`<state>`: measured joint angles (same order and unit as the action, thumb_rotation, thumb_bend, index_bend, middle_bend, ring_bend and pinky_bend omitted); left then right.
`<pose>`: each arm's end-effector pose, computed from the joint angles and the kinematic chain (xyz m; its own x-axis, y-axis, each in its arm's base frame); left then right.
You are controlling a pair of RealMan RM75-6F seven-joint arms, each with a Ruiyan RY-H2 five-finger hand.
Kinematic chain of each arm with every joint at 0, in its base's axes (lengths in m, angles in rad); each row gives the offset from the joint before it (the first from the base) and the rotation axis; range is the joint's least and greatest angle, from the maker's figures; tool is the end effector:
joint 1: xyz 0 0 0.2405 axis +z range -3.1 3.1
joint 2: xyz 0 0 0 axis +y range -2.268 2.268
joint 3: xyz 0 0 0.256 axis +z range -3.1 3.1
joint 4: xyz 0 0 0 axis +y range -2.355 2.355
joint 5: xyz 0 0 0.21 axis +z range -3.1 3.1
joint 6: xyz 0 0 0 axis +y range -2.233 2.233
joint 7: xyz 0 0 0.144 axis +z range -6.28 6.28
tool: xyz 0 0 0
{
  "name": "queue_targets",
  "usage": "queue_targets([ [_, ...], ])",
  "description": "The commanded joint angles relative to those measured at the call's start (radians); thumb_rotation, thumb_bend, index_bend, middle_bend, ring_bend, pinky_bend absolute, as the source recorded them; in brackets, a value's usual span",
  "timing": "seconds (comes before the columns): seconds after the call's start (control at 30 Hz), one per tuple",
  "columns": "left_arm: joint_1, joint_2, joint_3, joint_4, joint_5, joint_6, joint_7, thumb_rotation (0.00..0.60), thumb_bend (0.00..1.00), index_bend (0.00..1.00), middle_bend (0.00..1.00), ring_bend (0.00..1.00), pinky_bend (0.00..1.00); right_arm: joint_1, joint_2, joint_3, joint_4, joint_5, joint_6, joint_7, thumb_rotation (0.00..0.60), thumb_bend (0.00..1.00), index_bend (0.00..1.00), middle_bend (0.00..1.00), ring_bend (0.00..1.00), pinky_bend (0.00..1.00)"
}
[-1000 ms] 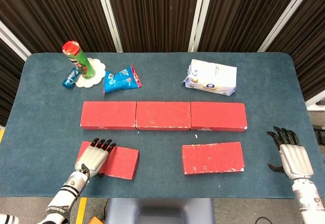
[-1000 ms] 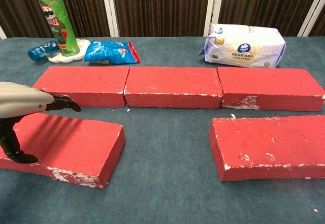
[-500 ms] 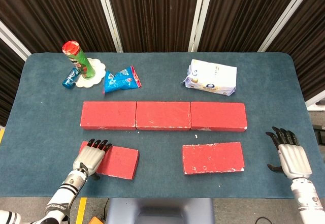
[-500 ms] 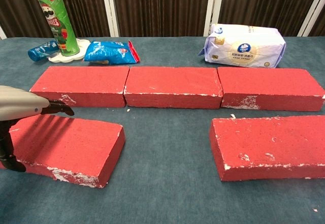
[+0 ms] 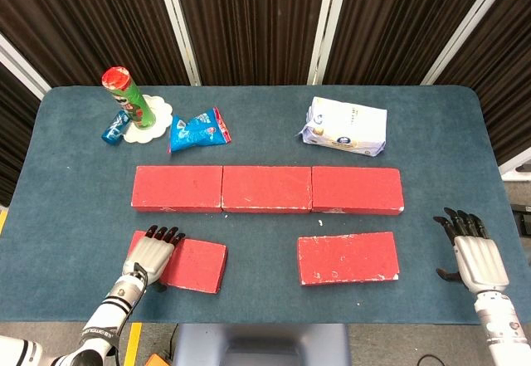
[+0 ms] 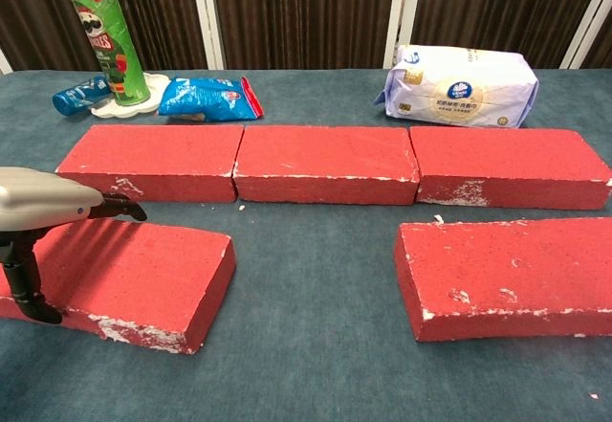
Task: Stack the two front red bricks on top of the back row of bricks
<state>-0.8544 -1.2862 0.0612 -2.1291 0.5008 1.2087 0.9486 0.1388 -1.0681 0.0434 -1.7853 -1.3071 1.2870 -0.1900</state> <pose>-0.1548 0.2496 0.0259 0.6637 0.5253 0.5326 0.7314 -0.3068 -0.6090 -0.3040 -0.1882 0.1394 0.4144 -0.2182 0.8836 -0.8947 0.0805 0.4394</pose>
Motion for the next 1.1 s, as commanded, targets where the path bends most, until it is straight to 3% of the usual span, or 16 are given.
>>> queue_targets([
  [0.03,-0.002,-0.006,0.003,0.008,0.003,0.004,-0.003,0.6,0.01,0.0,0.0,0.0,0.0,0.0,0.0,0.0,-0.001,0.001,0.0,-0.001,0.6,0.0,0.28,0.15,0.07,0.0],
  [0.23,-0.008,-0.005,0.008,0.01,0.003,0.01,-0.005,0.6,0.19,0.0,0.0,0.0,0.01,0.002,-0.001,-0.001,-0.002,0.004,-0.002,-0.007,0.6,0.0,0.28,0.15,0.07,0.0],
  [0.53,-0.014,-0.008,0.016,0.016,-0.01,0.025,0.002,0.6,0.19,0.0,0.0,0.0,0.04,0.002,-0.002,-0.003,-0.005,0.006,-0.002,-0.008,0.6,0.0,0.29,0.15,0.07,0.0],
  [1.1,-0.047,-0.018,0.026,0.022,-0.039,0.009,0.025,0.6,0.19,0.0,0.0,0.0,0.02,0.004,0.001,-0.003,-0.011,0.017,-0.005,-0.014,0.6,0.0,0.31,0.15,0.07,0.0],
])
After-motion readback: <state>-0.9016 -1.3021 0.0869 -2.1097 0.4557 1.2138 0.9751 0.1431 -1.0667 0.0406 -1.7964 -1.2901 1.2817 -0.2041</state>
